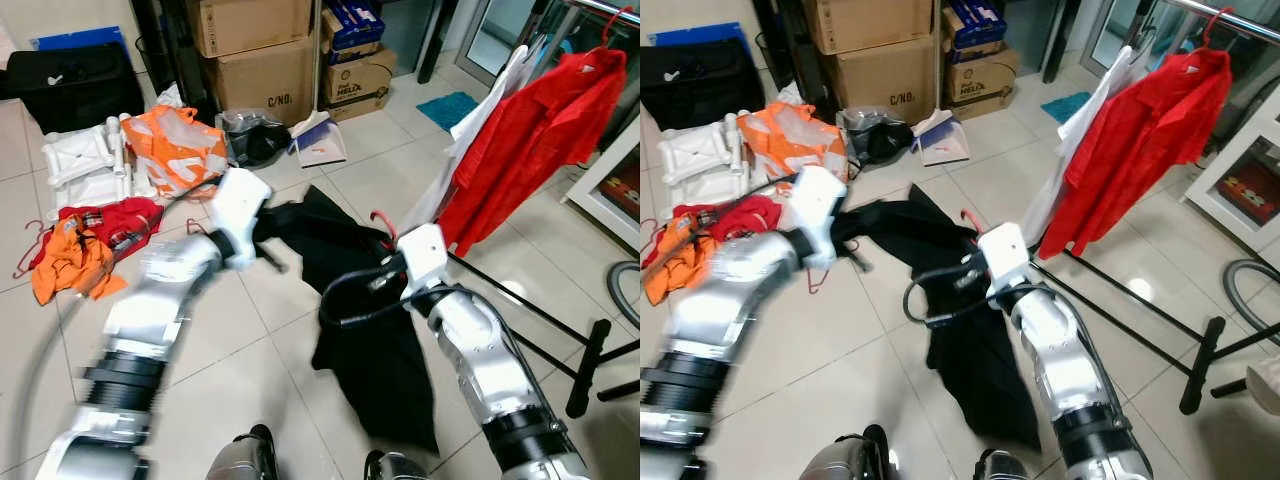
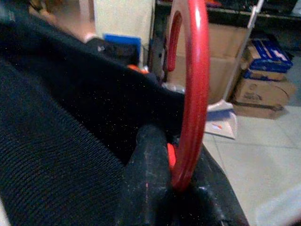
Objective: Hang hanger
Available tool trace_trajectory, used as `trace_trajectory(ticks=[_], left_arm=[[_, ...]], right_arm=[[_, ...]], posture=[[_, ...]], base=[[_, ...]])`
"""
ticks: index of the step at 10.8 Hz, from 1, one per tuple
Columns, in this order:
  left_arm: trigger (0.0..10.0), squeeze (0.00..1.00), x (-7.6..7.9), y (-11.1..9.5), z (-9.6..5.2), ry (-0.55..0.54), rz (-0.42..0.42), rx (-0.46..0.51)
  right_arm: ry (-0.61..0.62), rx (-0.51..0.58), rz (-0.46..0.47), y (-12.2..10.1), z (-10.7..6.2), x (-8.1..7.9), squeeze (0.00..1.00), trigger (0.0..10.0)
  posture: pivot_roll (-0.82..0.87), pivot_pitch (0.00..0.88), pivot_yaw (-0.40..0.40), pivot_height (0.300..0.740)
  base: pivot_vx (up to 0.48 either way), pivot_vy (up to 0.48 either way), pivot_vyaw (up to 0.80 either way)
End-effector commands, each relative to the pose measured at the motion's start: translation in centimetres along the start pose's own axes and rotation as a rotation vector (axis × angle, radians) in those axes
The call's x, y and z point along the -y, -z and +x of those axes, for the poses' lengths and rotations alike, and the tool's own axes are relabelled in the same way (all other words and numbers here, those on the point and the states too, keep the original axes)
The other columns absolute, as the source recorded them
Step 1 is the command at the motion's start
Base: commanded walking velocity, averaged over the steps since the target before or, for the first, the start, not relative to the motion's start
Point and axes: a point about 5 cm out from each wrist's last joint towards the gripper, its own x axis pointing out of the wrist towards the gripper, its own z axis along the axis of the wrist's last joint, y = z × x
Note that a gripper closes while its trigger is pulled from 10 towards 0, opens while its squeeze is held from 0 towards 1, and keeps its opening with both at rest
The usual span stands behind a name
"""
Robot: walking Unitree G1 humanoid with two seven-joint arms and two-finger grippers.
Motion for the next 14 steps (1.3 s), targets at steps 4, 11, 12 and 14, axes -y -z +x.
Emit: trace_trajectory(ticks=[4,11,12,14], left_arm=[[0.0,0.0,-7.0,-0.8,-4.7,-0.293,0.07,0.022],[0.0,0.0,-10.9,-2.7,-5.2,-0.592,-0.004,0.243],[0.0,0.0,-11.4,-1.6,-5.8,-0.613,0.039,0.174],[0.0,0.0,-12.6,1.7,-8.1,-0.654,0.064,0.012]], right_arm=[[0.107,-0.073,0.002,1.4,-3.8,5.6,0.0,0.0],[-0.064,-0.1,-0.021,3.6,-4.9,2.1,0.0,0.0],[-0.047,-0.076,-0.001,3.3,-4.9,2.4,0.0,0.0],[0.036,0.019,0.135,1.7,-4.8,4.1,0.0,0.0]], posture=[[-0.13,0.136,-0.041,0.74],[-0.15,0.144,-0.022,0.74],[-0.15,0.142,-0.02,0.74],[-0.16,0.144,-0.016,0.74]], base=[[0.0,0.0,0.0],[0.0,0.0,0.0],[0.0,0.0,0.0],[0.0,0.0,0.0]])
